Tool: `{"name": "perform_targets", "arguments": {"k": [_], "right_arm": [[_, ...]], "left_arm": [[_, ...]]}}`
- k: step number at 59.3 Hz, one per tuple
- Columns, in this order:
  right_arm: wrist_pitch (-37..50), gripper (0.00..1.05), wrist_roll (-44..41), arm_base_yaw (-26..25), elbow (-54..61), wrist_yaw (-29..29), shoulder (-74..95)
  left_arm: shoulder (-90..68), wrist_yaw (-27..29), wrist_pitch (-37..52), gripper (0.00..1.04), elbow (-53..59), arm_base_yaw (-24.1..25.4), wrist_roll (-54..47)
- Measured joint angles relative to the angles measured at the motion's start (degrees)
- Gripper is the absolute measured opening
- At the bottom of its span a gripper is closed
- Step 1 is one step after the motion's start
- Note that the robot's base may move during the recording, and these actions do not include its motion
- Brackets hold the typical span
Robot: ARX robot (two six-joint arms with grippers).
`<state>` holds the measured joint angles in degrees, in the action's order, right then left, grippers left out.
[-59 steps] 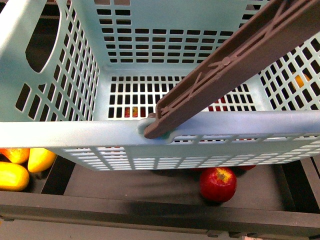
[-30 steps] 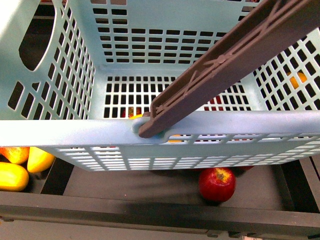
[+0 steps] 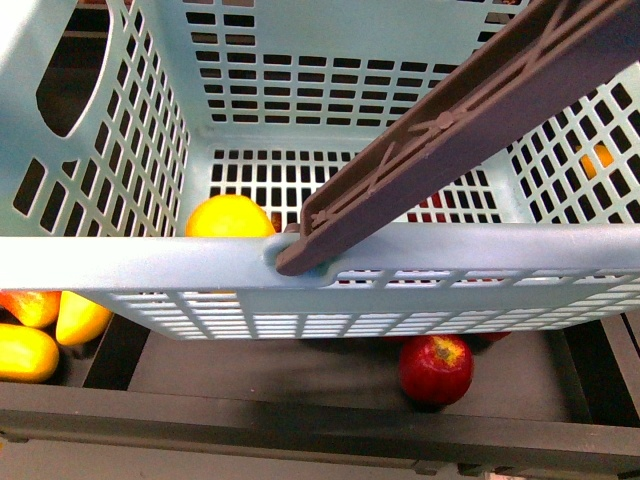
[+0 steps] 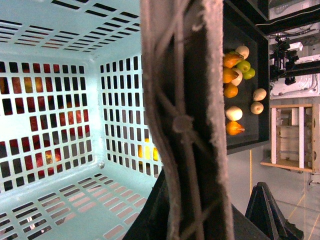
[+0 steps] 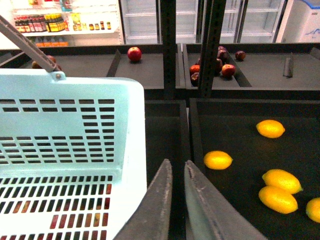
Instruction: Pick lemon and mango into basket
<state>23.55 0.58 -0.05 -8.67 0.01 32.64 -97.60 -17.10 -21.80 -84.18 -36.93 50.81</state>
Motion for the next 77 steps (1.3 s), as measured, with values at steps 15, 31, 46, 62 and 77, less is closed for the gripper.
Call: {"name": "perform_targets", "arguments": {"k": [15,31,46,62,77], "right_arm": [[-1.66,0.08,-0.37,0.00,3.26,0.00,-4.85],[-1.73,0.55,-0.37,0.00,3.48,0.00,-5.33],[-1.73,0.94,-0.37,0.00,3.48,0.00,-5.33],[-1.73,0.96,-0.37,0.00,3.48,0.00,-5.33],[-1.79,0.96,-0.37,0.02,3.52,0.17,-5.53]], "left_arm": [[0.00,-0.13,0.00,0.05,0.00,0.02,0.04],[0.00,0.11,0.00,0.05,0.00,0.04,0.04],[0.00,-0.07,0.00,0.05,0.00,0.02,0.04],[0.00,-0.09,0.00,0.05,0.00,0.02,0.07],[0.00,-1.33,0.00,0.05,0.00,-0.59,0.35]]}}
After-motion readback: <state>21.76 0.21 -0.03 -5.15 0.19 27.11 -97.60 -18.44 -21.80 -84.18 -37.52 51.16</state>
